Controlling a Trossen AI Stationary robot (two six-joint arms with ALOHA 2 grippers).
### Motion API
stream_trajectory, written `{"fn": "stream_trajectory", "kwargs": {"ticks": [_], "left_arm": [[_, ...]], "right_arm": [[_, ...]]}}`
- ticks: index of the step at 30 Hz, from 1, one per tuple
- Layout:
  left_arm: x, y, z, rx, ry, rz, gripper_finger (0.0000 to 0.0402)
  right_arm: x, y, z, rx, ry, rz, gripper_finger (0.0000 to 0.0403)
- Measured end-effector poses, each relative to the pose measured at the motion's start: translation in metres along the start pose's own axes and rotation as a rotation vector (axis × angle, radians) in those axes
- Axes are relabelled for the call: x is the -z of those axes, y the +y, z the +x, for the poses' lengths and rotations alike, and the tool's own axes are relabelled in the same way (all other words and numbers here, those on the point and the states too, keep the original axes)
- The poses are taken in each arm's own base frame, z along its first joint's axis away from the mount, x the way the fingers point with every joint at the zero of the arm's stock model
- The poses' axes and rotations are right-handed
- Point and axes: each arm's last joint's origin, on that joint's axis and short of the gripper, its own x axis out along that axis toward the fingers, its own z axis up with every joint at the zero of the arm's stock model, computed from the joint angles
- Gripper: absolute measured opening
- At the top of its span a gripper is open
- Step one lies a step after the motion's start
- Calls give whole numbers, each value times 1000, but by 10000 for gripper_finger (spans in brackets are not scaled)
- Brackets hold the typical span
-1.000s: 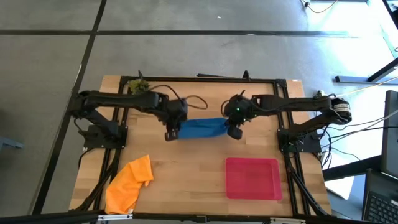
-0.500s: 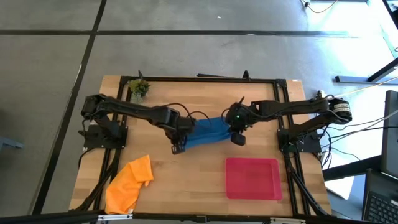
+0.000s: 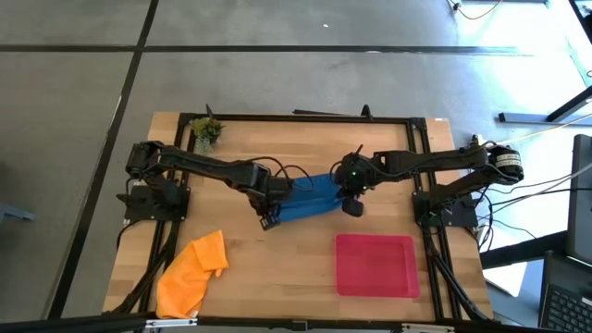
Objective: Roll microfiber towels into tight, uniform cylinder then place into a basket
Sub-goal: Fold the blue microfiber towel
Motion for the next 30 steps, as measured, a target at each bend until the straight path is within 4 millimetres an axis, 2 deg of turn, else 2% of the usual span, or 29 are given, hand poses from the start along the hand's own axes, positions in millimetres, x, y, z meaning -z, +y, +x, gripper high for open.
{"fn": "stream_trajectory", "kwargs": {"ticks": [12, 23, 30], "left_arm": [[-9, 2, 30, -61, 55, -26, 0], [-20, 22, 30, -124, 24, -56, 0], [-25, 31, 32, -152, 12, -83, 0]], "right_arm": [[-1, -7, 26, 64, 41, -45, 4], [-3, -25, 25, 147, 33, -26, 4], [-4, -28, 25, 153, 28, -35, 4]]}}
